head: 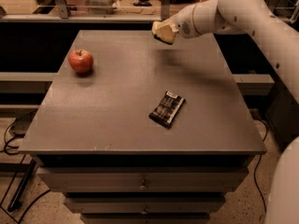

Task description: Move sponge near apple

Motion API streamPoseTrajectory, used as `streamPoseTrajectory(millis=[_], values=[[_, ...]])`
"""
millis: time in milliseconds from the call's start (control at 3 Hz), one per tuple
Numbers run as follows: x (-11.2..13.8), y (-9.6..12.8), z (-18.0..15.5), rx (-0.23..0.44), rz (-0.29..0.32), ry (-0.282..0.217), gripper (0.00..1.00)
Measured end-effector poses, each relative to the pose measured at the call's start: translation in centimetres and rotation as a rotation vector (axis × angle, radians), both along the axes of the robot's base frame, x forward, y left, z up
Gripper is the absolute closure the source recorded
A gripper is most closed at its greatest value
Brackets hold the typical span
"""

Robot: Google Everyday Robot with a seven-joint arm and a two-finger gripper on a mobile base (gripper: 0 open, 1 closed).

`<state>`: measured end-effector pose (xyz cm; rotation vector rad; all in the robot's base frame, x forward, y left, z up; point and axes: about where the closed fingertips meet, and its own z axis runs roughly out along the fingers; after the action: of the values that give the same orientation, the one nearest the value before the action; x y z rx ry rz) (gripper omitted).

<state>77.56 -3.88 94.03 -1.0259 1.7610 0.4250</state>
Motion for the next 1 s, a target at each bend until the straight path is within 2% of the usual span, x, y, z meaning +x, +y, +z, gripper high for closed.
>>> streamPoseTrajectory(millis=[333, 667, 1000], values=[[-0.9, 2.5, -0.2, -0.003, 0.079, -0.003, 1.0], [-2.6, 6.8, 0.1, -0.004, 0.205, -0.045, 1.0], [-5.5, 12.5, -1.6, -0.056, 0.367, -0.055, 1.0]])
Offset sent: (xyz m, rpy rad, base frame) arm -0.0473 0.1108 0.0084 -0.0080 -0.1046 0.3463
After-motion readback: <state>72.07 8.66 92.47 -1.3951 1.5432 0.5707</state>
